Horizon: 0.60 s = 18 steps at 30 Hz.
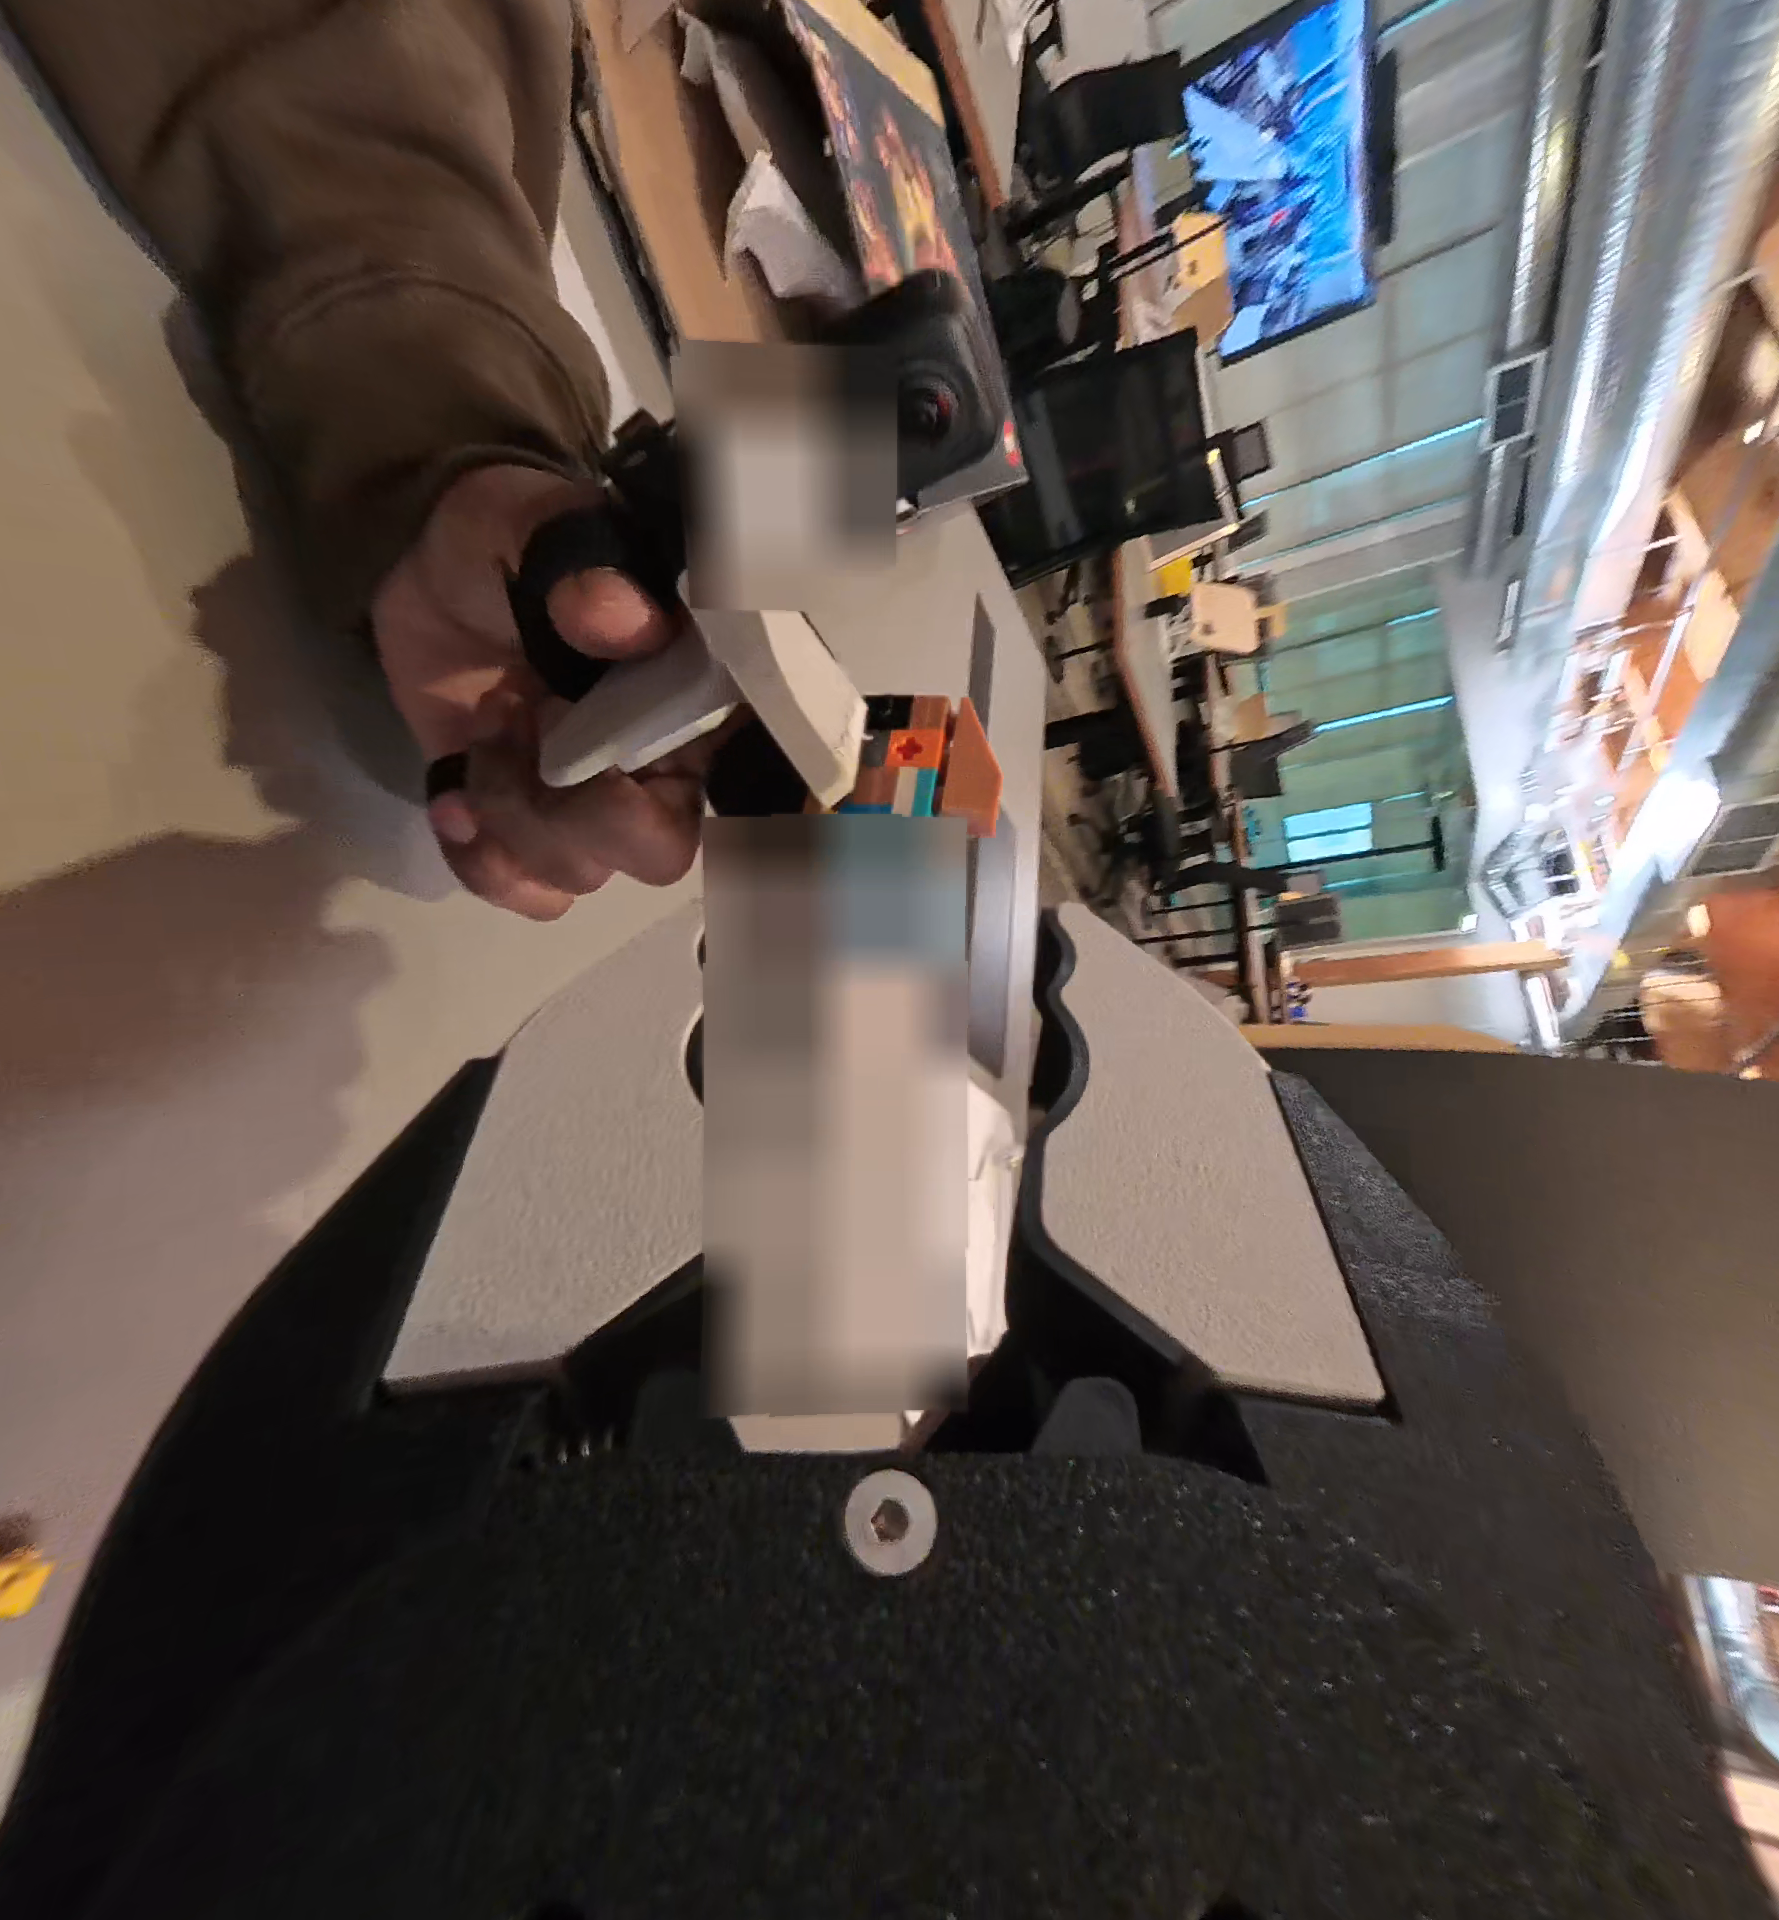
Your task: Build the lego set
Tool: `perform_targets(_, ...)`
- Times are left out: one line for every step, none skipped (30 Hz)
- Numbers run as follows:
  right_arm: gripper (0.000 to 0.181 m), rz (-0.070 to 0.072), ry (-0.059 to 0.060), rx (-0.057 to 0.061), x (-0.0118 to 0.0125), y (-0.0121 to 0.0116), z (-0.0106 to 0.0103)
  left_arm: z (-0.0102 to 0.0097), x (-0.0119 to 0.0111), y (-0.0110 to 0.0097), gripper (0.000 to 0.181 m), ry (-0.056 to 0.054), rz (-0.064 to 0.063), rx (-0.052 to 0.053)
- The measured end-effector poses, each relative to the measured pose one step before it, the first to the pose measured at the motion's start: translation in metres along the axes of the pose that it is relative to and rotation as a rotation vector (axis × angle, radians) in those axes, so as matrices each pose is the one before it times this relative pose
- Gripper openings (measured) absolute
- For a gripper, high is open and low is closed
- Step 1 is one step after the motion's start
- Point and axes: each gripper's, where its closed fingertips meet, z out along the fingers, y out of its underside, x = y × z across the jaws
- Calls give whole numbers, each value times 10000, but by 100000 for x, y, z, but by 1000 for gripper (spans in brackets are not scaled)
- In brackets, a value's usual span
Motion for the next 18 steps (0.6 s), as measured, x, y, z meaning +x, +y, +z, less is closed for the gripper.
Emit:
perform_targets(58, -192, 144, 53, -31, -144, 228, -31, -13, -71, 40, 89, -126, 13)
perform_targets(59, -185, 130, 57, -45, -143, 243, -30, 12, -52, 40, 103, -105, -11)
perform_targets(60, -132, 85, 81, -67, -161, 237, -53, 13, -108, 40, 103, -64, 6)
perform_targets(60, -79, 86, 79, -32, -146, 239, -74, -59, -167, 40, 49, -35, 25)
perform_targets(61, -69, 110, 81, 30, -145, 214, -78, -63, -212, 40, 66, -70, 39)
perform_targets(61, -71, 154, 87, 106, -109, 193, -81, -32, -251, 40, 94, -95, 58)
perform_targets(61, -40, 162, 76, 135, -70, 197, -99, -69, -266, 40, 61, -84, 72)
perform_targets(62, -14, 194, 82, 214, -61, 189, -105, -61, -255, 40, 58, -82, 77)
perform_targets(62, -3, 212, 112, 247, -89, 191, -97, -50, -256, 40, 60, -82, 79)
perform_targets(62, 35, 174, 129, 204, -98, 202, -80, -24, -230, 40, 57, -80, 72)
perform_targets(63, 51, 158, 133, 163, -97, 215, -76, -14, -191, 40, 49, -55, 60)
perform_targets(64, 25, 164, 122, 159, -71, 211, -68, 3, -180, 40, 51, -46, 51)
perform_targets(64, 19, 144, 121, 120, -79, 193, -61, 29, -142, 40, 60, -46, 40)
perform_targets(65, 31, 137, 129, 119, -89, 173, -46, 18, -146, 40, 50, -37, 35)
perform_targets(66, 31, 135, 134, 119, -105, 146, -36, 3, -92, 40, 27, 2, 5)
perform_targets(67, 15, 125, 127, 114, -100, 120, -37, -23, -45, 40, 20, 26, -21)
perform_targets(68, -2, 95, 111, 74, -80, 89, -45, -25, -51, 40, 18, 18, -14)
perform_targets(69, -23, 72, 85, 57, -53, 83, -40, -39, -28, 40, 11, 5, -11)
